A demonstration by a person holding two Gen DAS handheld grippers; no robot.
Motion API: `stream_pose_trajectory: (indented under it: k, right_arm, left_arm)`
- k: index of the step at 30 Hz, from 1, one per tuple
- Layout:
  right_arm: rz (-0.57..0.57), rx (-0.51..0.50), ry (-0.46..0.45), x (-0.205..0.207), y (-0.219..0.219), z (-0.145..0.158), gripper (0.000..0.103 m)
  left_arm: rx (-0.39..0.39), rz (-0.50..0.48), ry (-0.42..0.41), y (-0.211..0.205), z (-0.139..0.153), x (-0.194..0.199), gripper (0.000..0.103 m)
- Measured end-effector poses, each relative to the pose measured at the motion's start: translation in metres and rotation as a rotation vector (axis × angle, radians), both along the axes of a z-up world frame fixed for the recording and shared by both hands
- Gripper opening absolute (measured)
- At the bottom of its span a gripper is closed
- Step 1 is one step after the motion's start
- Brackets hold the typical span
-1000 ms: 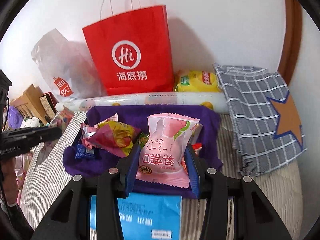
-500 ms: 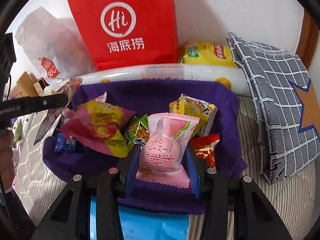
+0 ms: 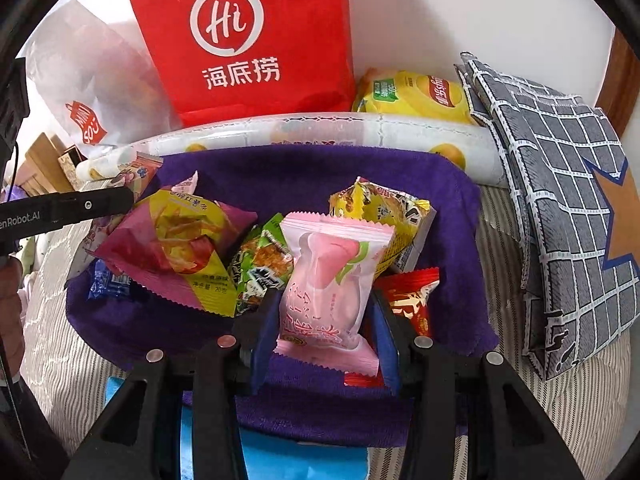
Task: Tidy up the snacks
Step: 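Open the right tool over the towel while the left tool releases the bear stick there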
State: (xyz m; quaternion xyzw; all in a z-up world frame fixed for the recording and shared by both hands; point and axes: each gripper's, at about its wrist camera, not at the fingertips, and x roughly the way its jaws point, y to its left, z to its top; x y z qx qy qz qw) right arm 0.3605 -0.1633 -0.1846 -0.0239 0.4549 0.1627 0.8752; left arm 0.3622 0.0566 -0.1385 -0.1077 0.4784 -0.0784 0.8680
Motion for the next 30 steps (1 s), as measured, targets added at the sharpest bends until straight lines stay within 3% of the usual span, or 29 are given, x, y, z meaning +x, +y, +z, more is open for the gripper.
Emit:
stream_pose_trajectory:
  k: [24,30]
  right_arm:
    - [-0.006,-0.006,0.004,0.0009,0.0002,-0.0016,0.045]
    - [-0.014,-0.017,-0.025,-0.0045,-0.0008,0.0037,0.053]
  left_arm:
    - [-0.016,-0.016,-0.002,-0.0026,-0.0028,0.0010,0.022]
    - [-0.008,-0.024,-0.004,-0.0054,-0.0014,0.0005,0.034]
